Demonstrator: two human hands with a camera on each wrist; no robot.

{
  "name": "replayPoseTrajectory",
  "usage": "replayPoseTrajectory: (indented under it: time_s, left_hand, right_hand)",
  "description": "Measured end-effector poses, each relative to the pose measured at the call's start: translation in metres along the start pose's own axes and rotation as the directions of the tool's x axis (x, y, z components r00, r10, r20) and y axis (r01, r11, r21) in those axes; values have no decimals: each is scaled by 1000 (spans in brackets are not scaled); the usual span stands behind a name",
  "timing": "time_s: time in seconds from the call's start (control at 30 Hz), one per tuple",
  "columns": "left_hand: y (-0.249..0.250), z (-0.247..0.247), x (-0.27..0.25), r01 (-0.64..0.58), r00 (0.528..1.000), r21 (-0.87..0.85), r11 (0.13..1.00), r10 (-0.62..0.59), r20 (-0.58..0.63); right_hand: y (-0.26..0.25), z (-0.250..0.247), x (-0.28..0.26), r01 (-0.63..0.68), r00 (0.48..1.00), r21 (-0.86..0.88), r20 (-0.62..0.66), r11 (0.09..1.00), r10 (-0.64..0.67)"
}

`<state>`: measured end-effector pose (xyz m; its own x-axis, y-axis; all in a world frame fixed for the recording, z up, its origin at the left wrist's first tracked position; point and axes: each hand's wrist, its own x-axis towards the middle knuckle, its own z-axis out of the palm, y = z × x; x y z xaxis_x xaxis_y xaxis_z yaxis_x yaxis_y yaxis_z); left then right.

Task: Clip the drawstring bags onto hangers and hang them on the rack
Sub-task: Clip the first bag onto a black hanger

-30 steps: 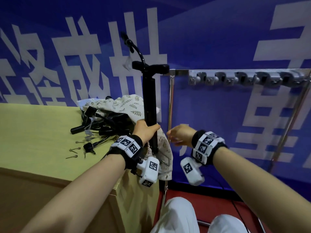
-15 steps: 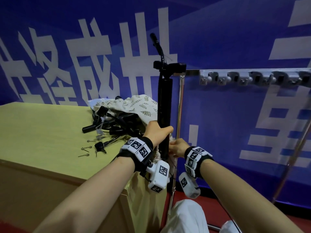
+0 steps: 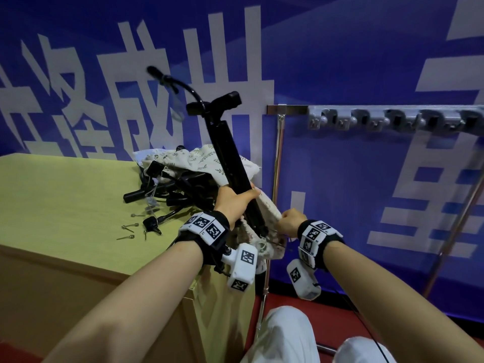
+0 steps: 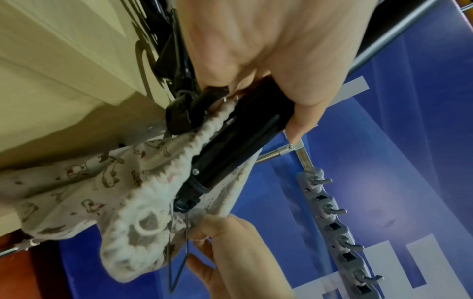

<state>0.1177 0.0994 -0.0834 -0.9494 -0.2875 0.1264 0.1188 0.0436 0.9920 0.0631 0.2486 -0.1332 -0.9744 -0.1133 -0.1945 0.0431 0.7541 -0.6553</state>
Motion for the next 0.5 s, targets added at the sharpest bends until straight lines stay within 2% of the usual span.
replayPoseTrajectory:
  time_s: [0.1,0.2,0.3,0.43,0.5]
  left_hand:
    - [-1,2,1,40,999,-57,998,-42,-24]
    - [1,1,2,59,997,-98,993,-63,-40]
    - [2,-2,3,51,998,-96,994,-55,-40]
    - [0,-3,2,0,1000,-25,1000,-1,-18]
    - [-2,-3,2,-24,999,54,998,25,-28]
  right_hand:
    - [11,-2,0,-48,997,6,-67,999,48]
    - [19,2,5,-20,991,118,-129,993,36]
    - [19,6,7,-8,993,302,-110,953,43]
    - [19,4,4,-69,995,420,-39,905,95]
    - [18,-1,1,-95,990,479,-45,873,132]
